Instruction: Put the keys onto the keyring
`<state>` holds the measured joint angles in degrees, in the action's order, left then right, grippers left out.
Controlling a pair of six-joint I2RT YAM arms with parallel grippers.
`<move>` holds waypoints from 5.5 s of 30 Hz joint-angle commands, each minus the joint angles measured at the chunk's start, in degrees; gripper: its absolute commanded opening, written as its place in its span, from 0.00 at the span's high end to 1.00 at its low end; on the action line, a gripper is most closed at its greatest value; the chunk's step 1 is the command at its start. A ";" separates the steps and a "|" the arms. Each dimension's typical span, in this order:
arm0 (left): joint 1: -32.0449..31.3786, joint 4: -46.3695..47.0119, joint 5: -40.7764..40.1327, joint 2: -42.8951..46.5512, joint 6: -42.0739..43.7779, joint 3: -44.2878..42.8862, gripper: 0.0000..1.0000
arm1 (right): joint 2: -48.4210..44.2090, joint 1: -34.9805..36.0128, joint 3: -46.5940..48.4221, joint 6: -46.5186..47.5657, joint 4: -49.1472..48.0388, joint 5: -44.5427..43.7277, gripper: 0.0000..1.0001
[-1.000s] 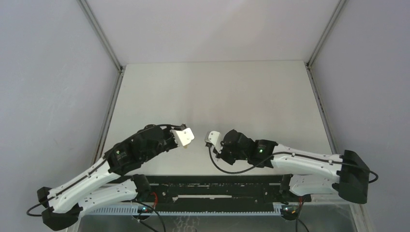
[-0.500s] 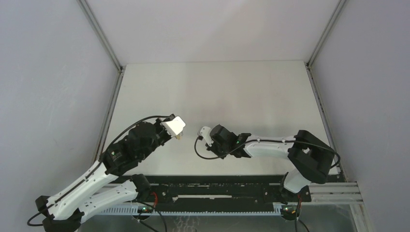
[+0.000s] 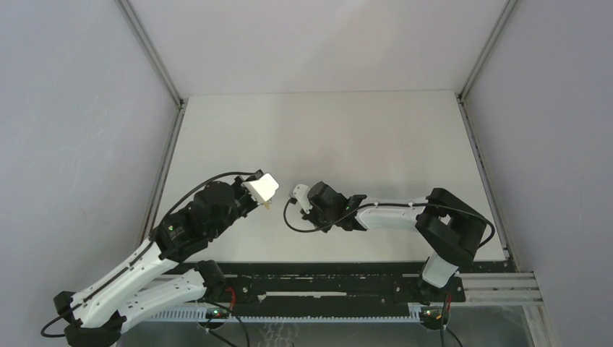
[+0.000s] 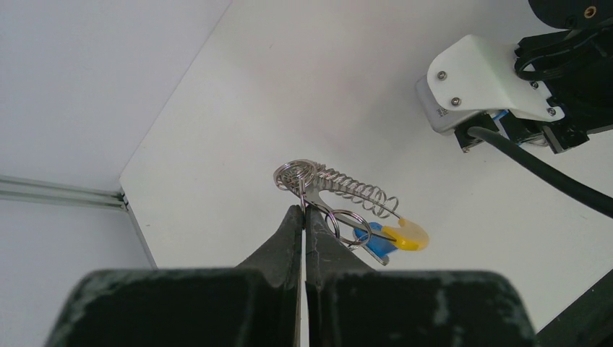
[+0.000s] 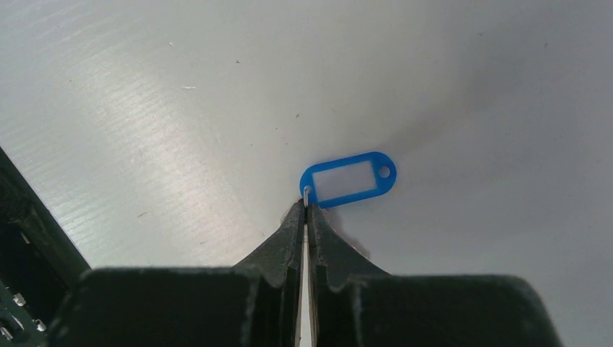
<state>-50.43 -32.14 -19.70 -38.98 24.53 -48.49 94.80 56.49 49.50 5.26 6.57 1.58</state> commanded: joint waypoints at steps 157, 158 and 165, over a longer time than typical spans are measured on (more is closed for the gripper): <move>11.14 8.07 -13.45 4.63 -6.01 1.74 1.00 | 25.34 1.75 45.60 8.62 51.91 0.53 0.85; 11.15 8.06 -13.43 4.62 -5.95 1.81 1.00 | 25.41 1.84 45.60 8.60 52.02 0.47 0.85; 11.15 8.06 -13.34 4.64 -6.01 1.75 1.00 | 25.39 1.95 45.60 8.43 52.46 -0.01 0.86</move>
<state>-39.70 -27.51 -33.78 -34.50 19.44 -46.70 122.06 57.95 93.19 13.54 58.22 2.79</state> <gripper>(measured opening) 0.011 0.145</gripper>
